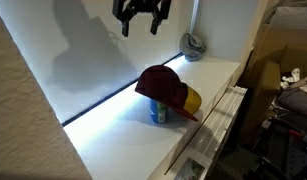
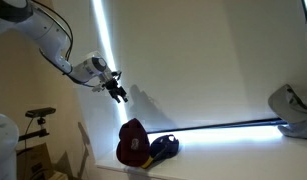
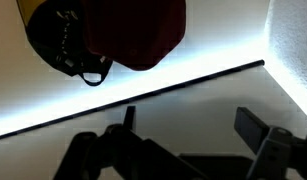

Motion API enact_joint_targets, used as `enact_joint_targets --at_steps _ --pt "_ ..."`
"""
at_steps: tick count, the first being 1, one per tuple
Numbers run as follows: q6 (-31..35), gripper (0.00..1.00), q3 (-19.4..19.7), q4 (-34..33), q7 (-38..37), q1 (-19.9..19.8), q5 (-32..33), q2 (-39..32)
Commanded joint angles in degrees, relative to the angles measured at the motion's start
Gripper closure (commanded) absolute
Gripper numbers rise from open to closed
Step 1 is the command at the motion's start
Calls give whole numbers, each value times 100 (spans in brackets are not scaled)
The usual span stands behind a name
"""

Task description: Pick the red cap, put it on the blue bottle, pick it again and put it on the windowsill

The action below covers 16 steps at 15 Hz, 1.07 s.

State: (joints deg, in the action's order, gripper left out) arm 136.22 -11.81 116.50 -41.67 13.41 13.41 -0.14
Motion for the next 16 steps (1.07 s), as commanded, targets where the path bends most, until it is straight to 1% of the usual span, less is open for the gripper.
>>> enact_joint_targets --at_steps 1,2,4,7,8,9,10,13,16 --pt "-9 0 -27 -6 10 -28 -8 1" --pt "-152 0 -26 -37 -11 -29 -27 -39" --pt "-573 0 2 -61 131 -54 -310 -134" --pt "-1361 0 38 -82 782 -92 -999 -236" --pt "-1632 0 60 -90 801 -101 -1005 -248" --pt "-1755 0 76 -76 894 -106 -1055 -267" --pt "-1446 0 54 -14 612 -47 -856 -208" --pt "-1593 0 79 -14 701 -55 -905 -243" --pt "-1223 0 113 178 -171 -27 -98 -217"
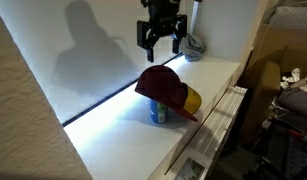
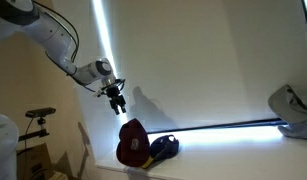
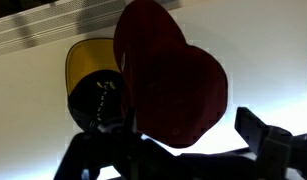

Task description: Pick the red cap, put it on the blue bottle, pick it again and put it on the windowsill

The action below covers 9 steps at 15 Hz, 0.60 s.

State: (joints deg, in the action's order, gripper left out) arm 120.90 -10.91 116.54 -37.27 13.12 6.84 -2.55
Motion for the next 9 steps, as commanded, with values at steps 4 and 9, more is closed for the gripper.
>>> enact_joint_targets --at_steps 4,9 --pt "317 0 -2 137 -1119 -8 1012 -4" --pt "589 0 -5 187 -810 -48 549 -189"
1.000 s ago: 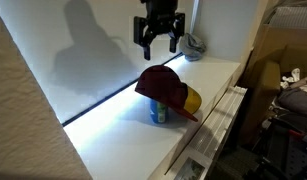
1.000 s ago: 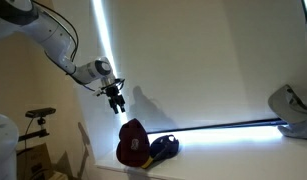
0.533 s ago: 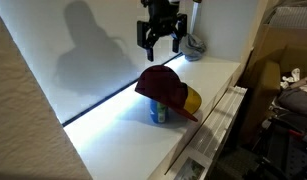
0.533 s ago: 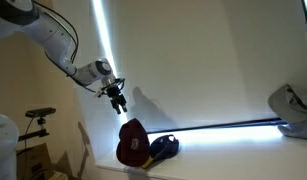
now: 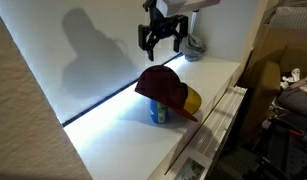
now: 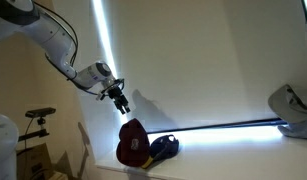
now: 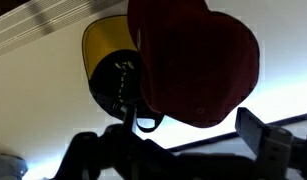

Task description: Pick the red cap, put it on the blue bottle, pick it again and put it on the windowsill

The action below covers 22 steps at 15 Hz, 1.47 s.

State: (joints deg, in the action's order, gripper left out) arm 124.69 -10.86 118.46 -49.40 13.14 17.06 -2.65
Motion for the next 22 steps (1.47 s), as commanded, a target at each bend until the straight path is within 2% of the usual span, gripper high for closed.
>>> enact_joint_targets --at_steps 1,4,5,8,12,16,19,22 --pt "307 0 -9 23 605 -62 -735 -240" --pt "264 0 11 14 930 -34 -1108 -441" --pt "181 0 27 -1 699 22 -924 -318" --pt "186 0 43 -1 747 37 -968 -453" --pt "-15 0 72 -24 402 80 -640 -471" --pt "115 0 42 -3 515 59 -752 -454" --pt "-93 0 2 -119 992 6 -1273 -650" --pt "-4 0 47 -15 824 66 -1180 -578"
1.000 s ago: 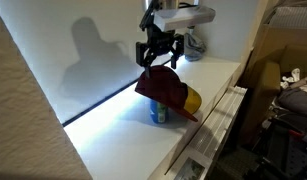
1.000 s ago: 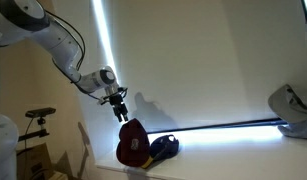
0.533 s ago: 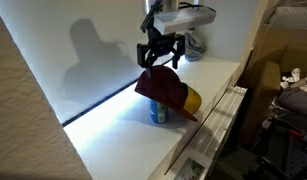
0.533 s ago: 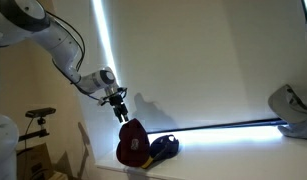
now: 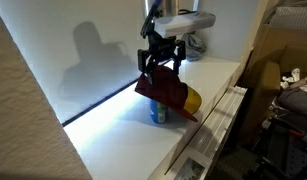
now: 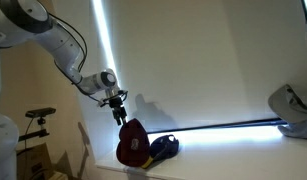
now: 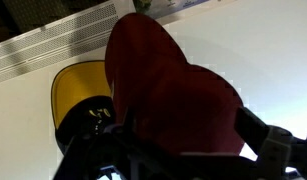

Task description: Pick the red cap, put it on the blue bottle, pick it again and put it on the windowsill

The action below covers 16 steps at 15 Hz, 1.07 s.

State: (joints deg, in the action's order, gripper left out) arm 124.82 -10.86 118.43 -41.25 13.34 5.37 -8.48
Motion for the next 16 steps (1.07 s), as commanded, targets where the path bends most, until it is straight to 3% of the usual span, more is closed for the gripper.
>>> enact_joint_targets --at_steps 1,3,5,6,10,11,12,16 --pt "-23 0 50 -15 13 49 -25 -25" --pt "-32 0 53 -30 13 52 -27 -50" --pt "403 0 127 82 -571 96 275 -38" --pt "151 0 64 -20 -260 56 101 -56" --pt "273 0 84 -14 -494 62 201 -67" --pt "225 25 83 -23 -459 63 216 -76" --pt "226 28 86 -18 -475 65 222 -73" --pt "183 55 77 -38 -445 52 201 -25"
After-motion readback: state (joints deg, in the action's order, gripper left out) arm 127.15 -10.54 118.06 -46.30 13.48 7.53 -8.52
